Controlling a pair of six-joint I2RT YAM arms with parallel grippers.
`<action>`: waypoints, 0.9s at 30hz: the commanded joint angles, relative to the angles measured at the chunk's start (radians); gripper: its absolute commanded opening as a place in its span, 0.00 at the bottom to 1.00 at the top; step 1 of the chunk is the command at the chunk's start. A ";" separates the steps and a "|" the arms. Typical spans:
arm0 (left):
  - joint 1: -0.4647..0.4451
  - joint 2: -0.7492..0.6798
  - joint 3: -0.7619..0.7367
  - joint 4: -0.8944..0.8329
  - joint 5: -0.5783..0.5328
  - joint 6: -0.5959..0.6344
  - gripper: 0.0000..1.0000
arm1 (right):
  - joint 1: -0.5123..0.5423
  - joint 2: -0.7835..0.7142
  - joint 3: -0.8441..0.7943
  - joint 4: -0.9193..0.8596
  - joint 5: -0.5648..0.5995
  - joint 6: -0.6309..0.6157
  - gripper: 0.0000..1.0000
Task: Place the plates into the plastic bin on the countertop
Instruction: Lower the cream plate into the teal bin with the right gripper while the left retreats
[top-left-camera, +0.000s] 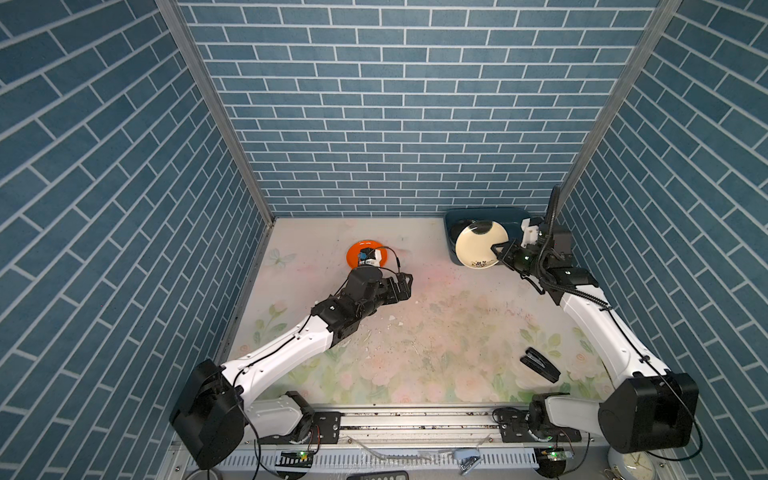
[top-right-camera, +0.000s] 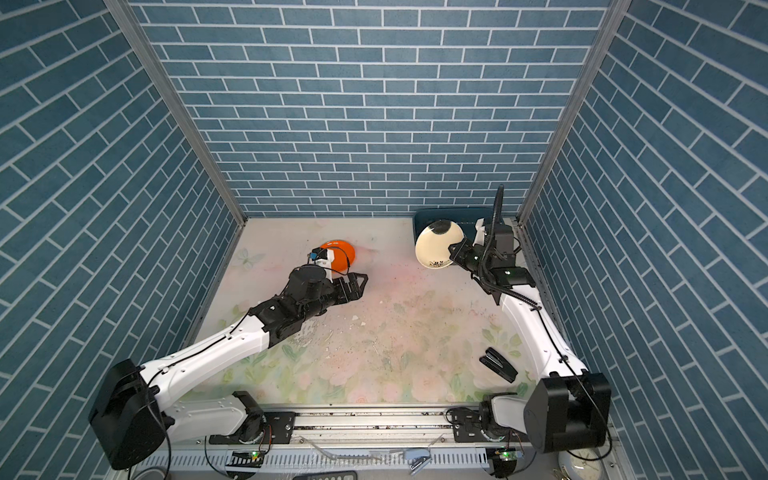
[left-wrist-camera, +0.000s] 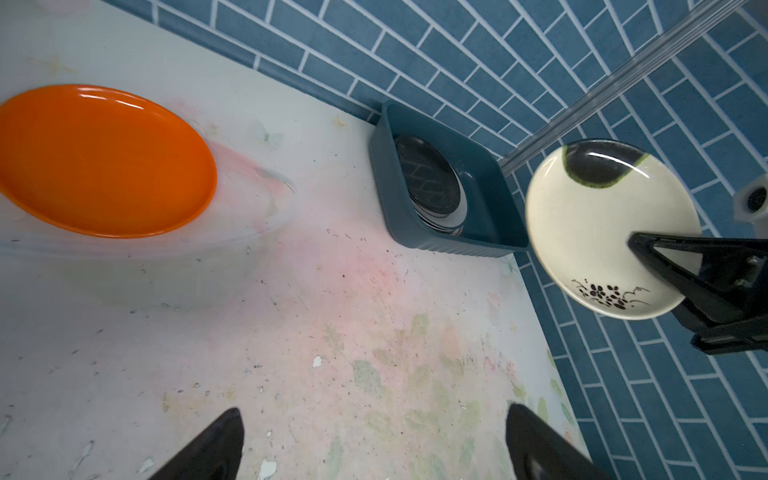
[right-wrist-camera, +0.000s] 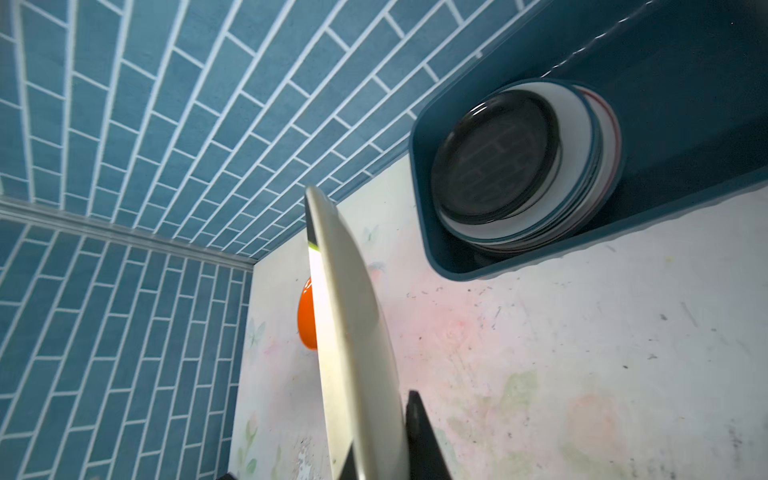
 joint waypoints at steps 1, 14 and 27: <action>0.003 -0.040 -0.029 -0.030 -0.078 0.052 0.99 | -0.022 0.102 0.066 -0.057 0.051 -0.057 0.00; 0.030 -0.137 -0.142 -0.019 -0.132 0.082 1.00 | -0.068 0.528 0.501 -0.117 0.019 -0.145 0.00; 0.049 -0.176 -0.163 -0.067 -0.143 0.094 1.00 | -0.068 0.820 0.776 -0.157 -0.043 -0.087 0.00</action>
